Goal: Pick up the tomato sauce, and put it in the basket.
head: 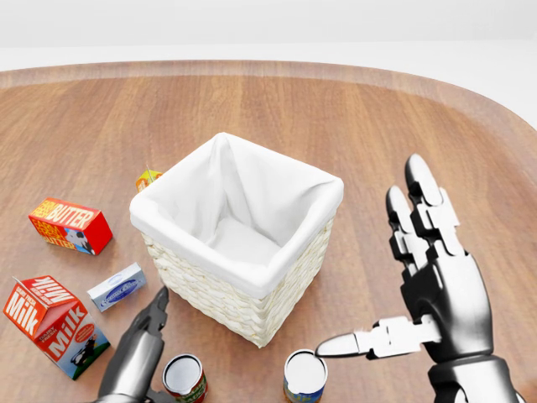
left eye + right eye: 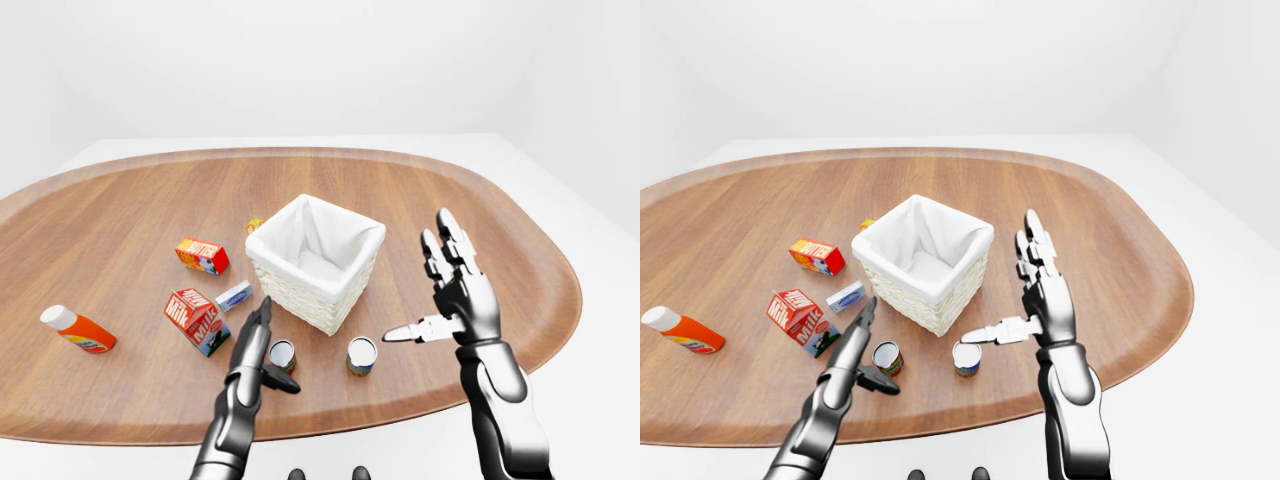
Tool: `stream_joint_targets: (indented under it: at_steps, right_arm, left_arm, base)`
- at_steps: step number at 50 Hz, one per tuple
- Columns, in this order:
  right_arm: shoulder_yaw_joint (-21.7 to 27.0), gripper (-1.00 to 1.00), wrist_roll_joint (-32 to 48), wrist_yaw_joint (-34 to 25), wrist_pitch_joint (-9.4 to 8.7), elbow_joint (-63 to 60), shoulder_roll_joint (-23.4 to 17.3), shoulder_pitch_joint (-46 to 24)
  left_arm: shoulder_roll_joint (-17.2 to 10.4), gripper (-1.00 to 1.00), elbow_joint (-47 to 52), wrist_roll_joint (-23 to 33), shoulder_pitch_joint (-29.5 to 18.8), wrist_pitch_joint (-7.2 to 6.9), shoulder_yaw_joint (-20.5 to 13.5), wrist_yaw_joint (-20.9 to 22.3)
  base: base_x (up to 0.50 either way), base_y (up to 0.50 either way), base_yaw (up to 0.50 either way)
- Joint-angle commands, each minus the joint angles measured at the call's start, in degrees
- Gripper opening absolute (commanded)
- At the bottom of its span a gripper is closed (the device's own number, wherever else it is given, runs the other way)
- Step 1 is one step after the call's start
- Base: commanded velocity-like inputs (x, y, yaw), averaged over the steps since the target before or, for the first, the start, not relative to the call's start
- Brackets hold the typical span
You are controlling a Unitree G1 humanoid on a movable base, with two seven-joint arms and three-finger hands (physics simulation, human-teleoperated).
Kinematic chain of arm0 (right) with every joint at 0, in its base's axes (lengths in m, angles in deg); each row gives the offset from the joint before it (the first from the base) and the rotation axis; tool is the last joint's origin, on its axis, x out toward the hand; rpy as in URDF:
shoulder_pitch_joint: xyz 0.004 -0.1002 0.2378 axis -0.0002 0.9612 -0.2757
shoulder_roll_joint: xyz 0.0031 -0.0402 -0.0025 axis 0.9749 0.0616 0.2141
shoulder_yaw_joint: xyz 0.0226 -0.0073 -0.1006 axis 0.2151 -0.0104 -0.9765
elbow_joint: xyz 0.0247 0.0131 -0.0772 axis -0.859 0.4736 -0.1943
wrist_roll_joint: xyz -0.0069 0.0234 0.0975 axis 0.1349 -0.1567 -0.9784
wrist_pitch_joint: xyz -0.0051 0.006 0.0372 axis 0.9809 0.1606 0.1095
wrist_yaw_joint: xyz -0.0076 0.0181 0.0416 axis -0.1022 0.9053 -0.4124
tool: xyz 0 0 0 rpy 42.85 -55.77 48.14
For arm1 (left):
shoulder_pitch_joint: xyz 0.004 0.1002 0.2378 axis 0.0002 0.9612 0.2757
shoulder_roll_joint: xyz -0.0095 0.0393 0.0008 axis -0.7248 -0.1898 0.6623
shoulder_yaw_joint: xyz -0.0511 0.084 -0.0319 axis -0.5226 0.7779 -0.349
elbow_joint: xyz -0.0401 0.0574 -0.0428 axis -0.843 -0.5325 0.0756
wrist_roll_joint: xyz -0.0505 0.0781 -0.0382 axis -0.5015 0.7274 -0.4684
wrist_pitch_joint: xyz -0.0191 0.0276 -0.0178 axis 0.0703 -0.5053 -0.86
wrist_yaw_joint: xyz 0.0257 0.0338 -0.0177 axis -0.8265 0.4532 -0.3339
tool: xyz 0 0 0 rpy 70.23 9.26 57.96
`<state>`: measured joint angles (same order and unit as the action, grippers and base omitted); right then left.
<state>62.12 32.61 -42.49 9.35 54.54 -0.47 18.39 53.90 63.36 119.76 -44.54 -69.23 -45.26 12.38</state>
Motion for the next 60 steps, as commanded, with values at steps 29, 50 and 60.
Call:
stream_joint_targets:
  at_steps: [29, 50, 60]
  right_arm:
    - [-0.2, 1.00, 0.1, 0.0, 0.00, 0.1, 0.1, 0.2]
    - [-0.3, 1.00, 0.2, -0.2, 0.00, 0.2, 0.1, 0.4]
    - [-0.3, 1.00, 0.2, -0.2, 0.00, 0.2, 0.1, 0.5]
  left_arm:
    - [0.3, 1.00, -3.5, -0.6, -1.2, 0.00, 0.4, -1.1]
    - [0.3, 1.00, -5.2, -1.1, -1.9, 0.00, 0.2, -1.7]
    - [0.2, 1.00, -6.3, -1.4, -2.3, 0.00, 0.1, -2.1]
  base:
    - [0.00, 0.00, 0.00]
    - [0.00, 0.00, 0.00]
    - [0.00, 0.00, 0.00]
